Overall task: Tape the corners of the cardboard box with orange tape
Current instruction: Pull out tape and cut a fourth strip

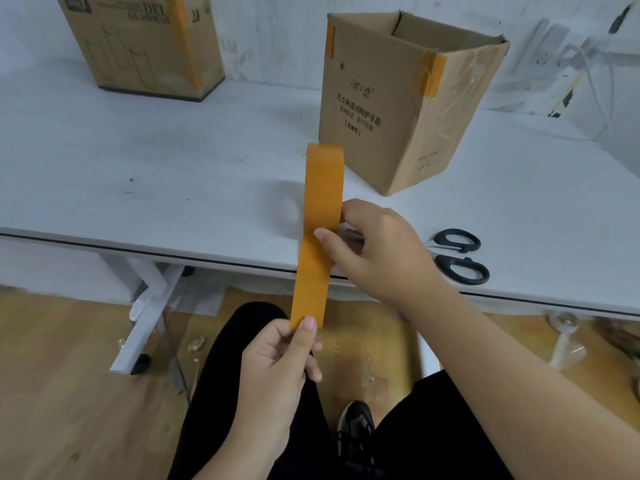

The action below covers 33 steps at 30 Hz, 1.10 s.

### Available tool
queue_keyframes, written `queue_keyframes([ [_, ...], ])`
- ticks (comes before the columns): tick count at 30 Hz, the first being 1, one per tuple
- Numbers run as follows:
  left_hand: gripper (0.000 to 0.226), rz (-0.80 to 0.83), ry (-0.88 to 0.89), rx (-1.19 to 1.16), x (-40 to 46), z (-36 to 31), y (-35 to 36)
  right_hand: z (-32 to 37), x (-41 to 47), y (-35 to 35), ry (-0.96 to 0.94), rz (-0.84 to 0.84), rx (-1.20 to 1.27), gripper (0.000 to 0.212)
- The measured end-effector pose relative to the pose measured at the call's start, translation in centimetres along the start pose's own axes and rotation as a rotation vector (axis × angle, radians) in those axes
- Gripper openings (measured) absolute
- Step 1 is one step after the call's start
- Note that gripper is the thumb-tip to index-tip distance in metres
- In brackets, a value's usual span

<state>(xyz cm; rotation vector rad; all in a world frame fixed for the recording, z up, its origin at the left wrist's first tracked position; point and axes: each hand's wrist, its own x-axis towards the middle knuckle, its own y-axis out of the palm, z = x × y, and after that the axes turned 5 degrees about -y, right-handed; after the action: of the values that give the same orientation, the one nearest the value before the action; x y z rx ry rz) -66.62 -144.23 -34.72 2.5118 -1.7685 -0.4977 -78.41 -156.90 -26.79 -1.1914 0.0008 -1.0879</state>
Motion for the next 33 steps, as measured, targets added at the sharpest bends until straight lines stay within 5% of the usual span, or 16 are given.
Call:
queue_keyframes([
  [33, 0.025, 0.122, 0.121, 0.057, 6.6, 1.9, 0.6, 0.3, 0.2, -0.2, 0.012, -0.010, 0.006, 0.026],
])
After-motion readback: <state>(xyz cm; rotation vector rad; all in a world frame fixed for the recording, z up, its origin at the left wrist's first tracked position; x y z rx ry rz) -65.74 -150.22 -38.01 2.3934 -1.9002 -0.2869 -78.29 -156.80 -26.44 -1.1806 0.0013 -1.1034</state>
